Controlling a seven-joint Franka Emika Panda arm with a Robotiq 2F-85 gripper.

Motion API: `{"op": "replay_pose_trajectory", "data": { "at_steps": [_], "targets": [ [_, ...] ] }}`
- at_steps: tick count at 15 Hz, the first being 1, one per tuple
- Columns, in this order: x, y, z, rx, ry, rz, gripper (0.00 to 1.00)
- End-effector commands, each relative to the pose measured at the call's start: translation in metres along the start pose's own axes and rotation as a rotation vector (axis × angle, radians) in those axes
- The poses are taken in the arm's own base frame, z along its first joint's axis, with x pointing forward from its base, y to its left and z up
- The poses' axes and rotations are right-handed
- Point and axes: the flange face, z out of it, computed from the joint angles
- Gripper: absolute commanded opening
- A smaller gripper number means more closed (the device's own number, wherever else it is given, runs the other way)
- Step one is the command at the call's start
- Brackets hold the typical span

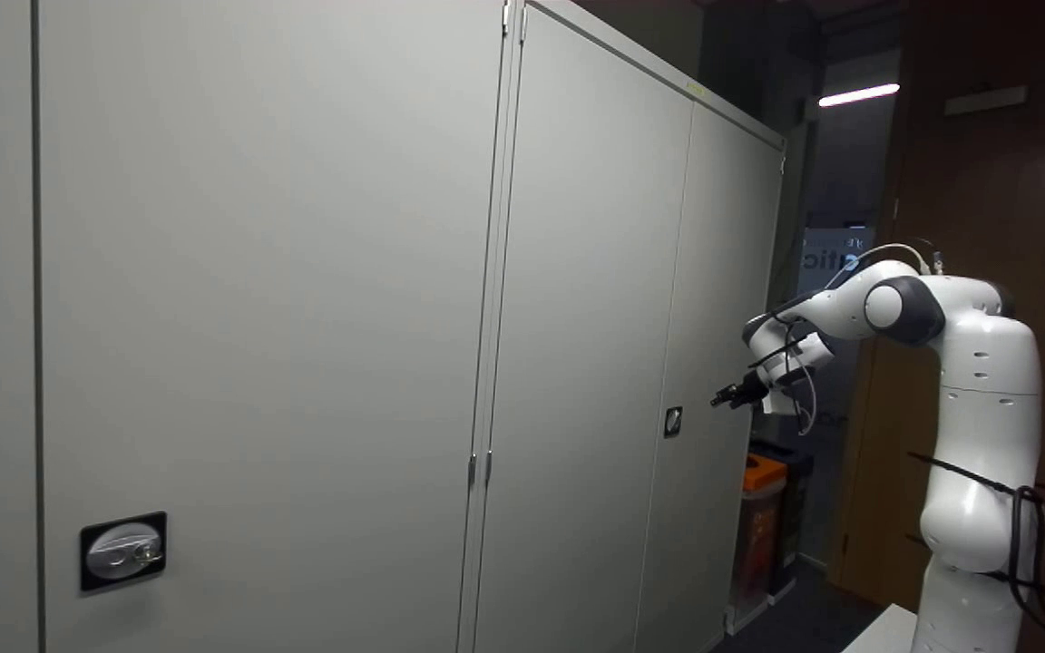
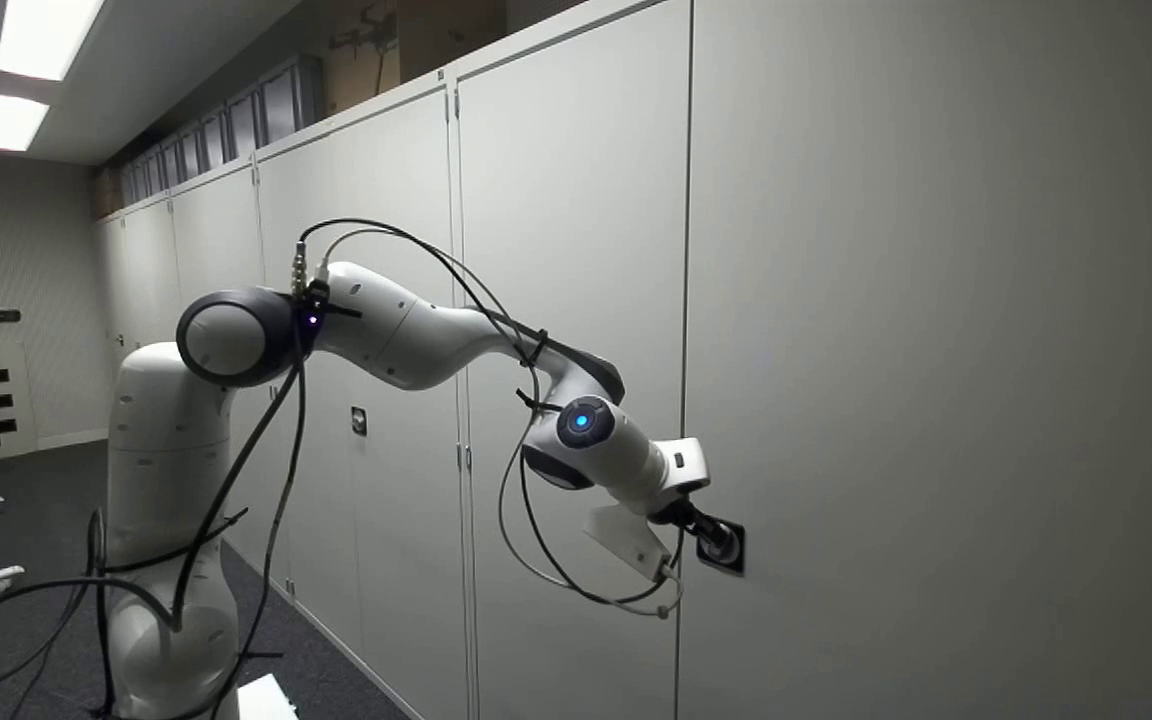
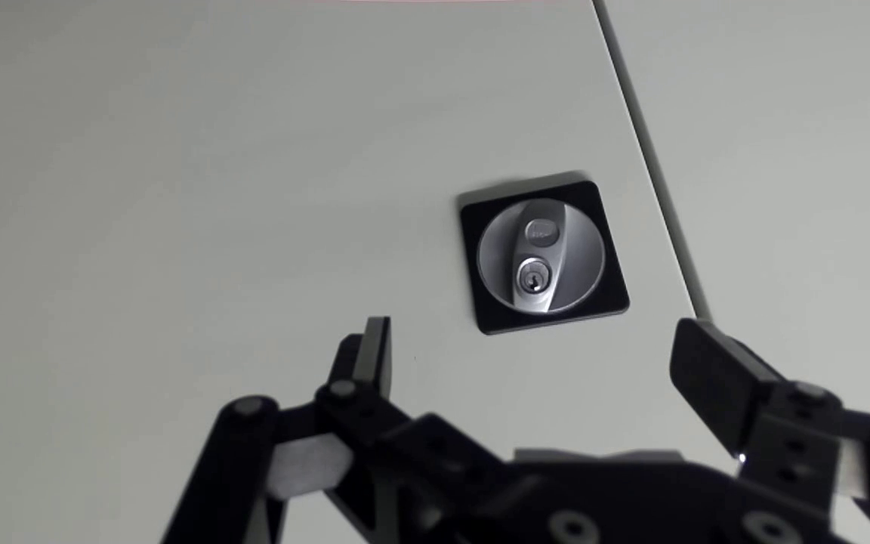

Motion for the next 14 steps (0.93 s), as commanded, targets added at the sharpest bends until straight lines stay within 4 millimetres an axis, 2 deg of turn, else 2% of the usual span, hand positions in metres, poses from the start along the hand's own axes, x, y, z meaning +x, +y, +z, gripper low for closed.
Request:
{"op": "replay_pose_trajectory", "data": {
  "at_steps": [1,2,3,5,14],
  "targets": [
    [0.006,0.004,0.022,0.011,0.007,-0.033,1.00],
    [0.004,0.003,0.026,0.025,-0.009,-0.029,1.00],
    [-0.004,-0.001,0.020,0.003,-0.022,-0.015,1.00],
    [-0.006,0.000,0.027,0.007,-0.035,-0.018,1.00],
    [-0.004,0.000,0.028,0.006,-0.032,-0.020,1.00]
  ]
}}
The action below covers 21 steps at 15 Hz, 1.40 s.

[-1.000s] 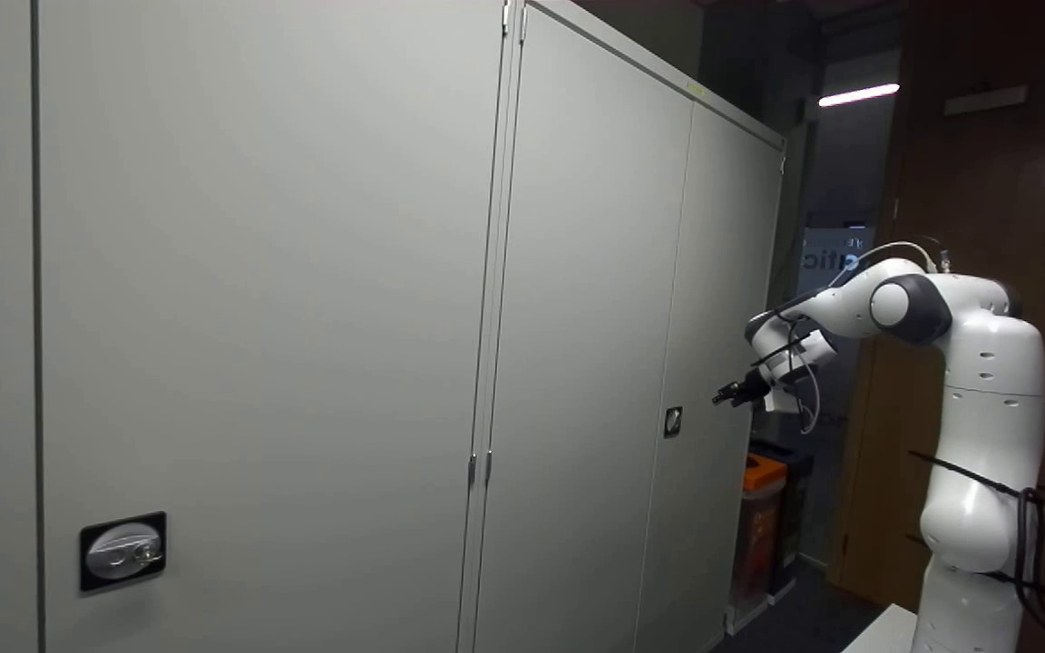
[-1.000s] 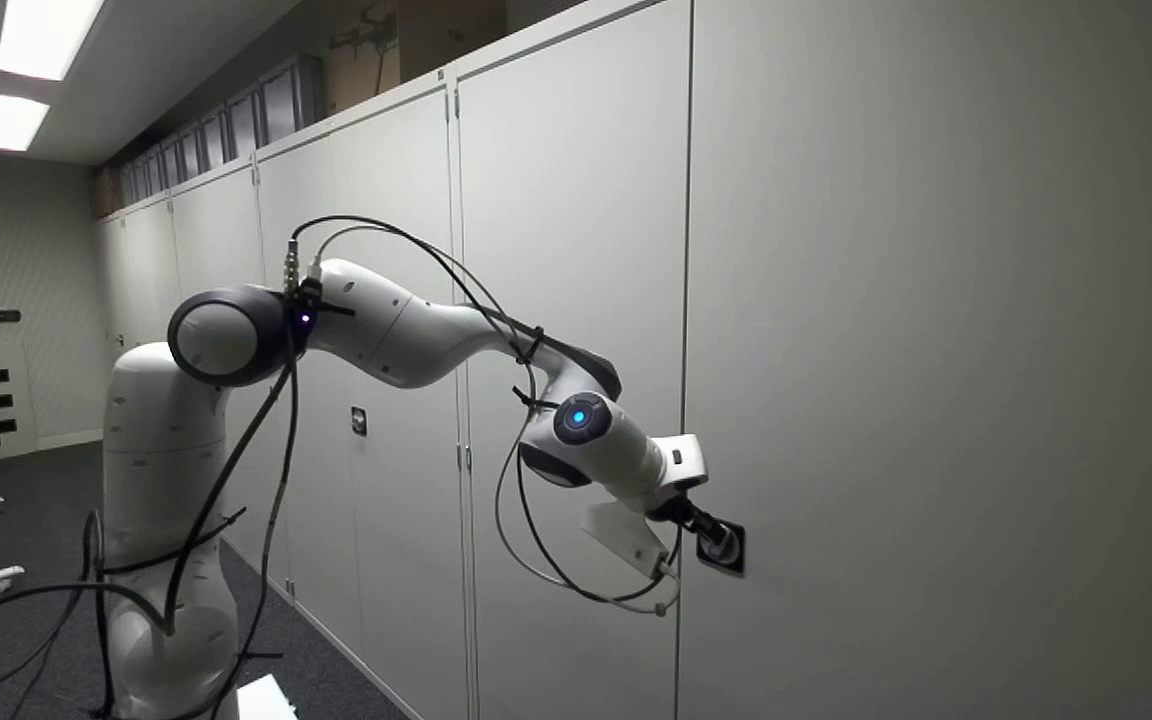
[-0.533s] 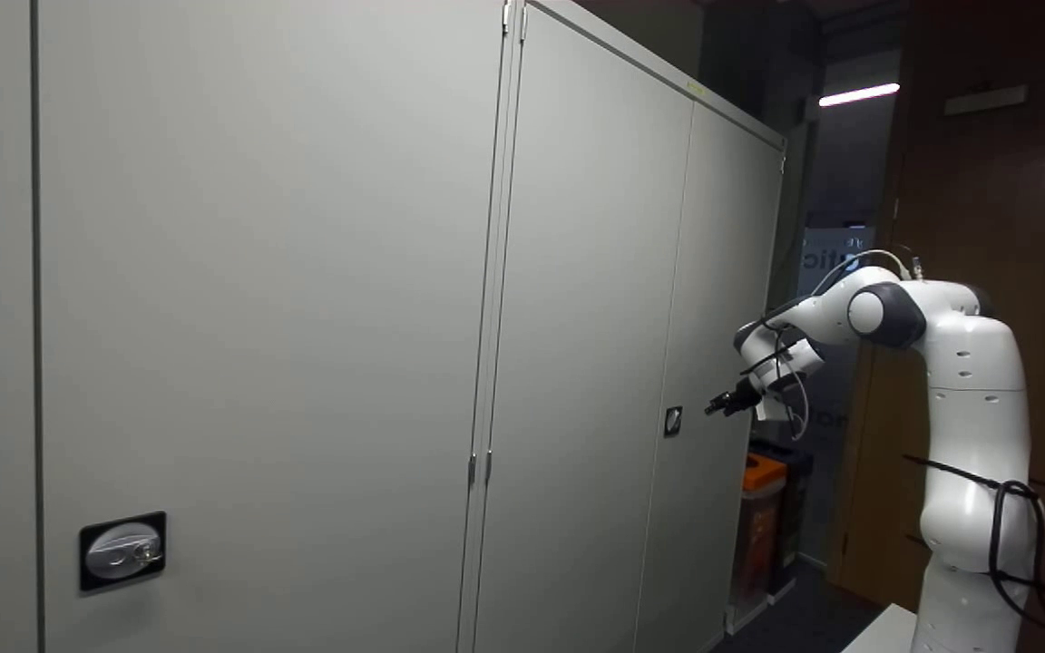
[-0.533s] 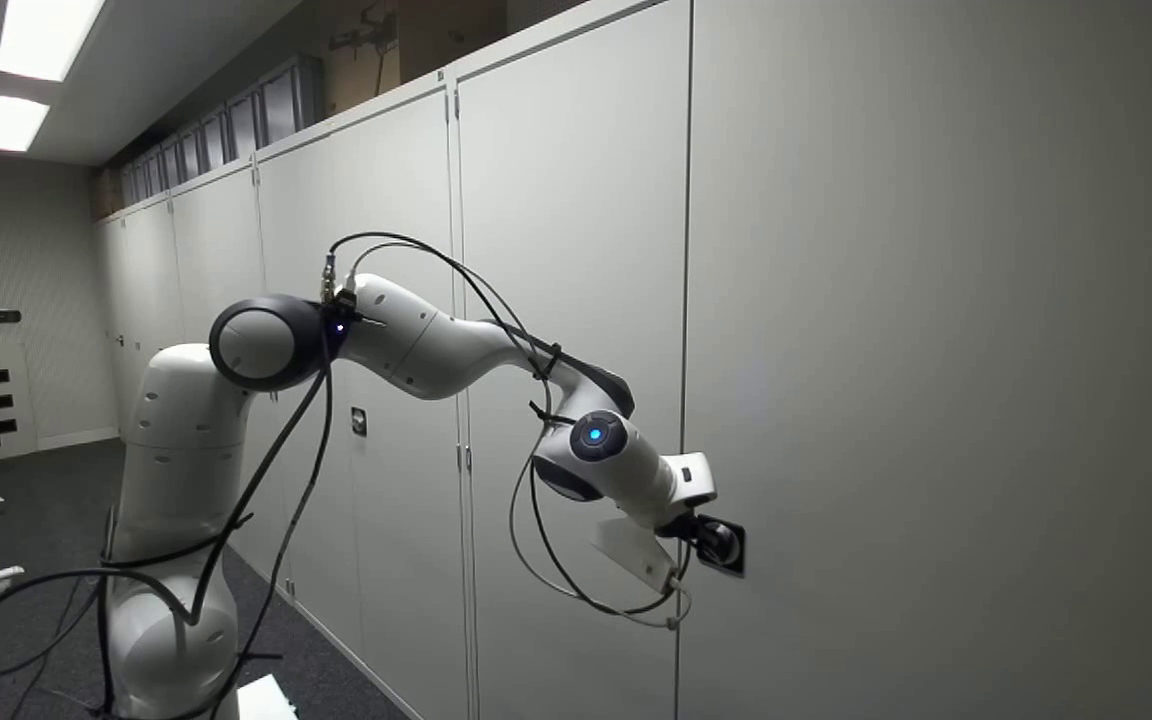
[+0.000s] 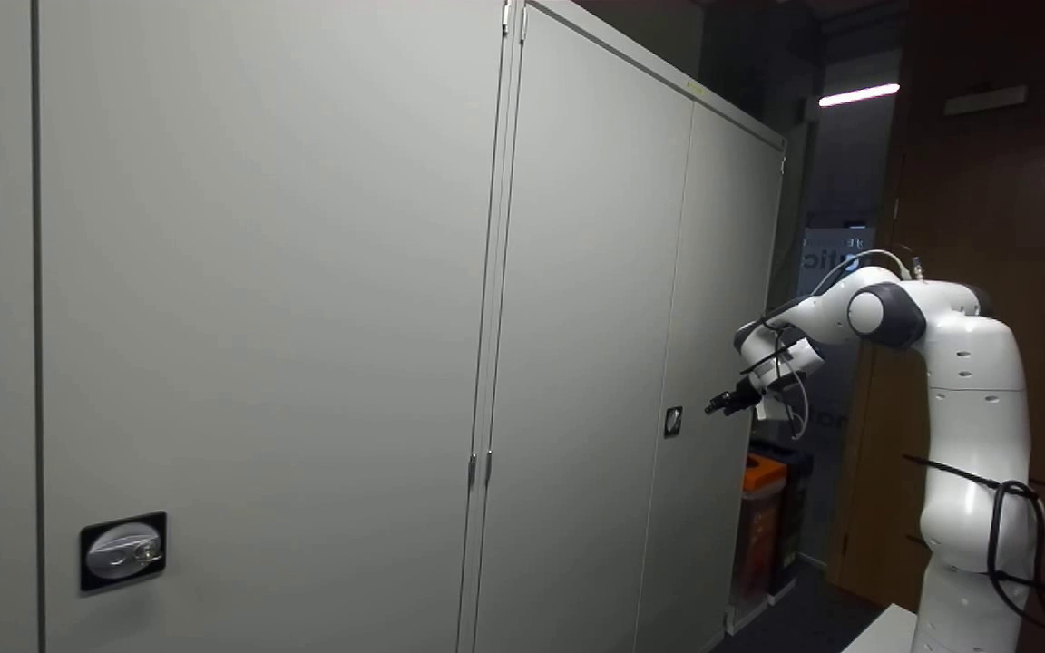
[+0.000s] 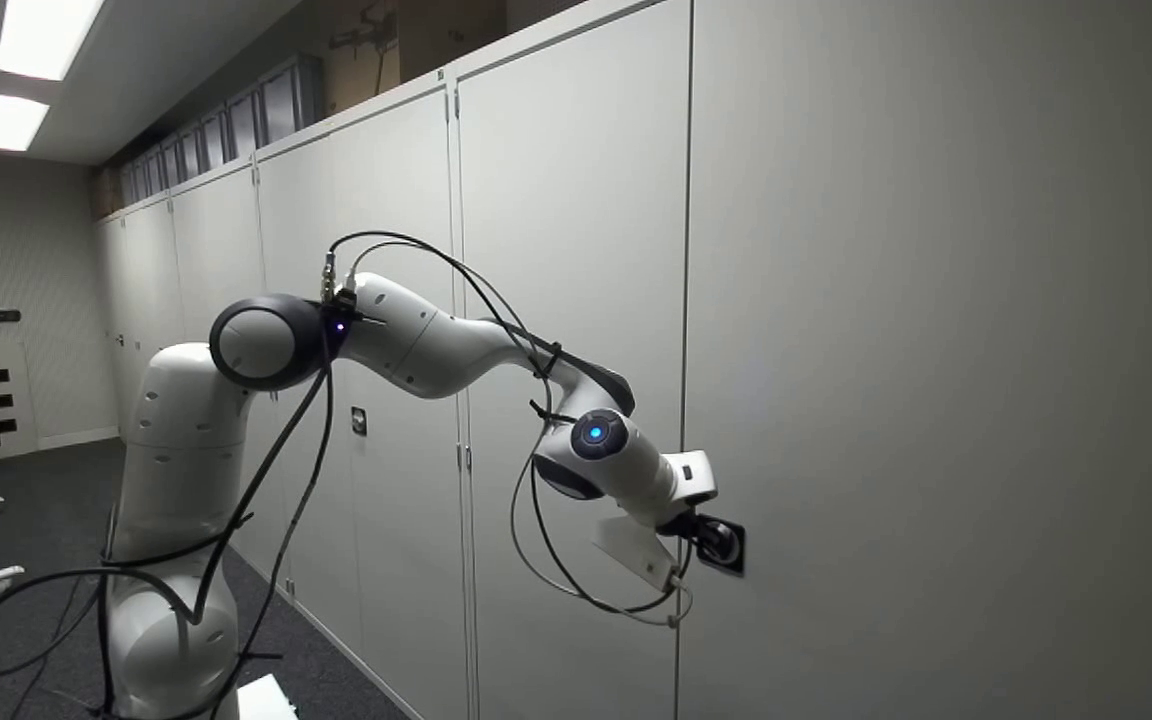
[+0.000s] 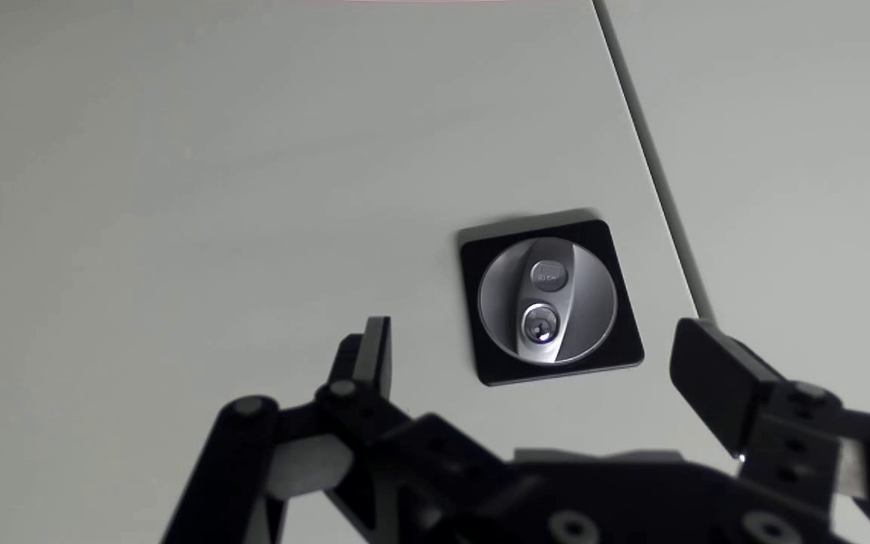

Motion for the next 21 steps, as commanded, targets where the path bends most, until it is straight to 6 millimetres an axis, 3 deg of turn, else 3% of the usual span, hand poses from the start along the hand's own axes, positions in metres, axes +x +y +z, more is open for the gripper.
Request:
{"op": "replay_pose_trajectory", "data": {
  "at_steps": [1,8,17,21],
  "targets": [
    [0.000,0.000,0.000,0.000,0.000,0.000,1.00],
    [0.000,0.000,0.000,0.000,0.000,0.000,1.00],
    [0.018,-0.034,0.036,0.017,0.104,-0.094,1.00],
    [0.015,-0.036,0.048,0.024,0.142,-0.181,1.00]
  ]
}}
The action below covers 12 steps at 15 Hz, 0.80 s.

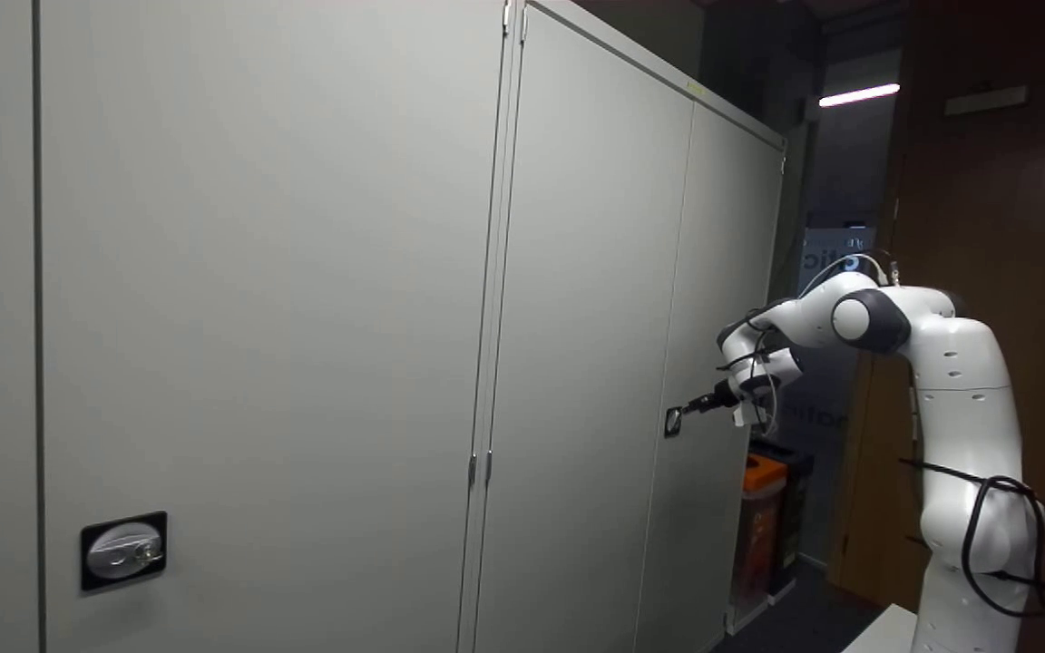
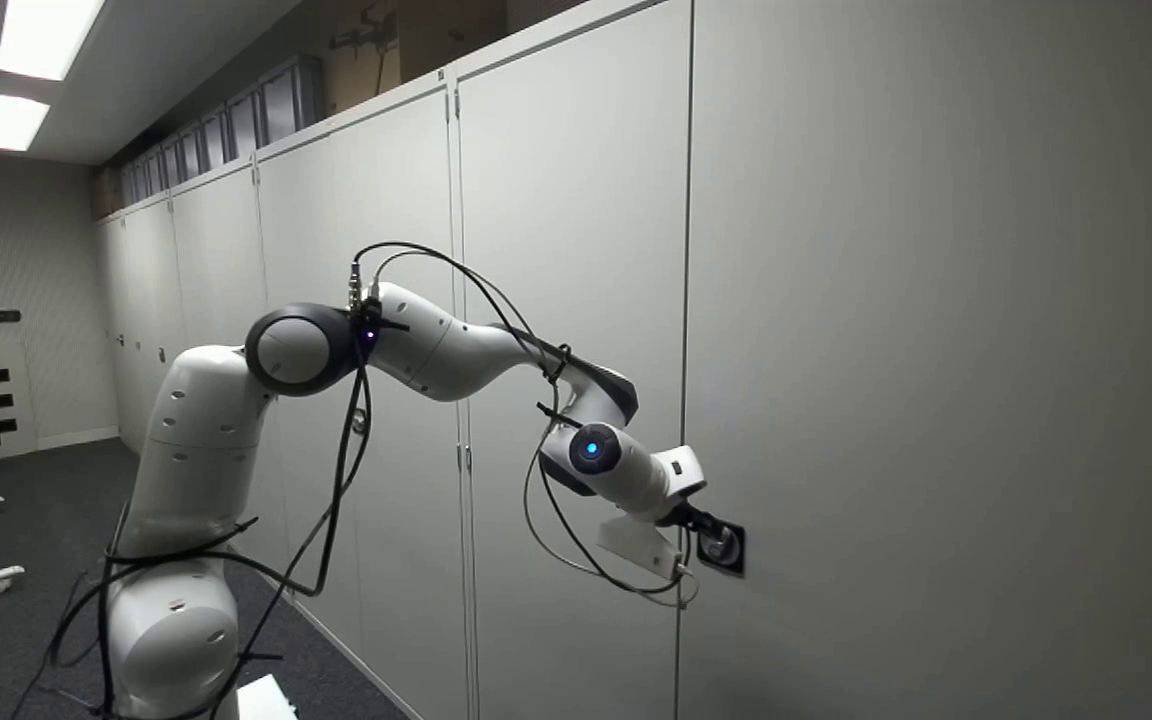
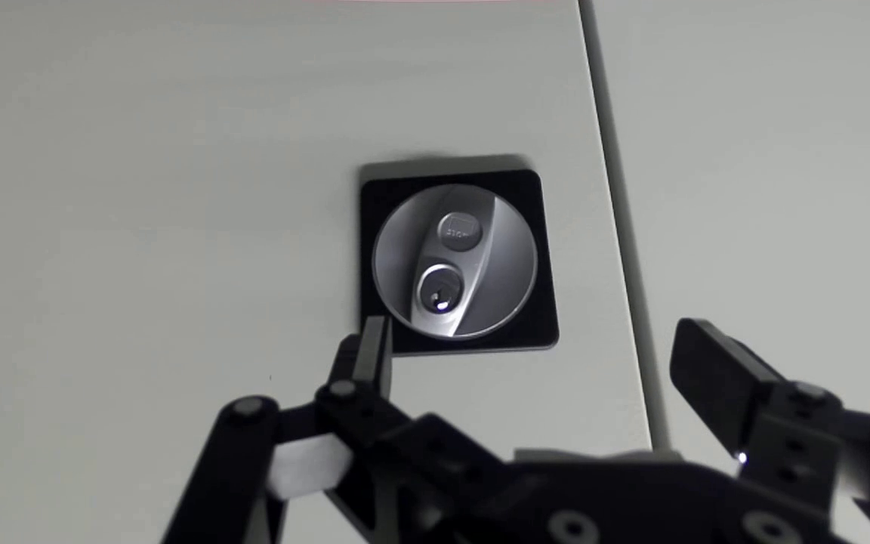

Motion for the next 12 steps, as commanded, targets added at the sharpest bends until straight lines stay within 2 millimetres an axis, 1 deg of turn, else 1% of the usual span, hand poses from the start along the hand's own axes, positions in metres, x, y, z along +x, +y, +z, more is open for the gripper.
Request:
{"op": "replay_pose_trajectory", "data": {
  "at_steps": [1,6,12],
  "targets": [
    [0.000,0.006,0.007,-0.022,0.041,-0.068,1.00],
    [-0.017,0.005,0.019,-0.020,0.079,-0.105,1.00],
    [-0.026,0.005,0.037,0.001,0.197,-0.125,1.00]
  ]
}}
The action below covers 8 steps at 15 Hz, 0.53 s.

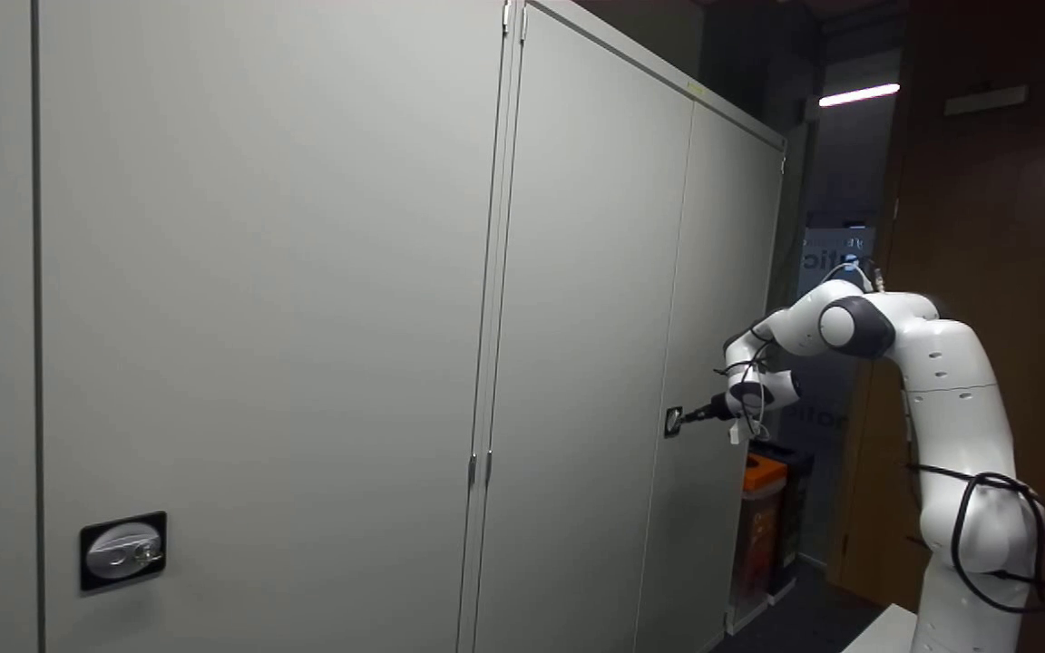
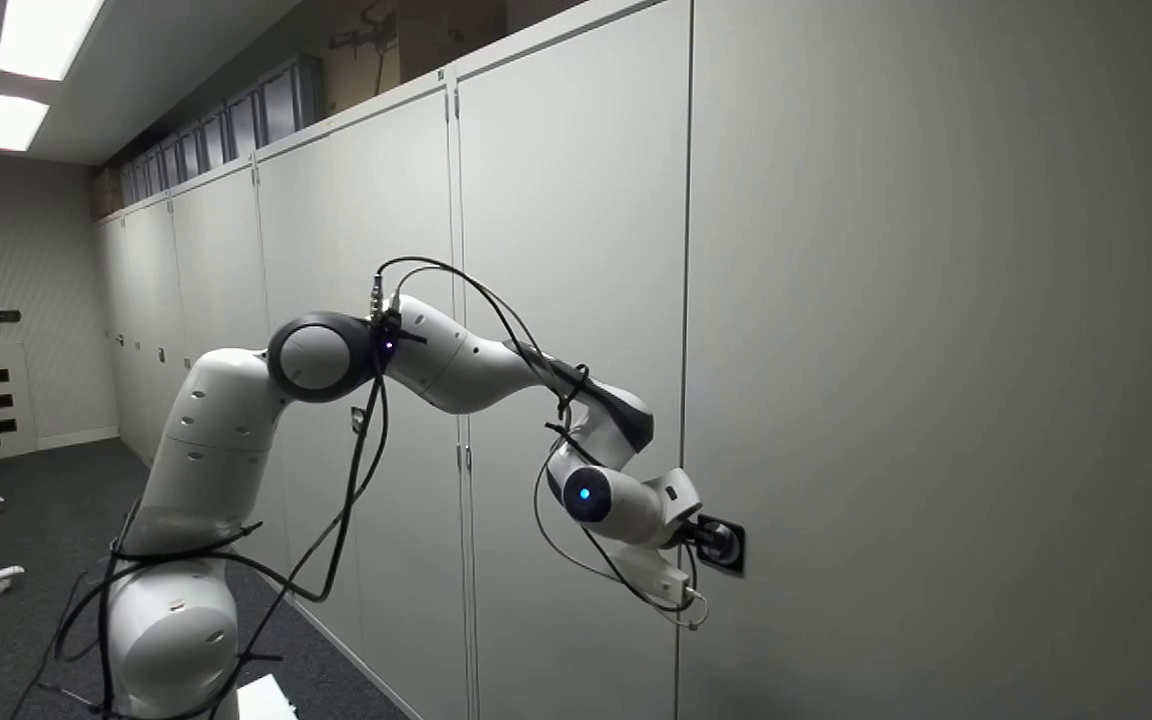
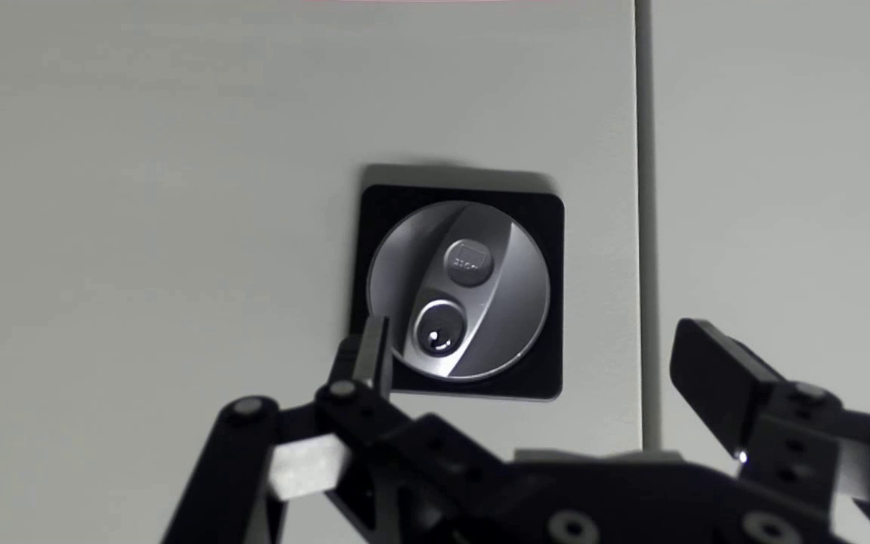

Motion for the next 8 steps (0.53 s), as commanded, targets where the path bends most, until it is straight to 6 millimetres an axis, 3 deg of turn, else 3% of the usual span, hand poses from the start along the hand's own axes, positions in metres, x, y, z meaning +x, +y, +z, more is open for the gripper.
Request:
{"op": "replay_pose_trajectory", "data": {
  "at_steps": [1,8],
  "targets": [
    [0.003,0.007,0.012,0.017,0.103,-0.016,1.00],
    [-0.011,0.007,0.026,0.085,0.175,-0.042,1.00]
  ]
}}
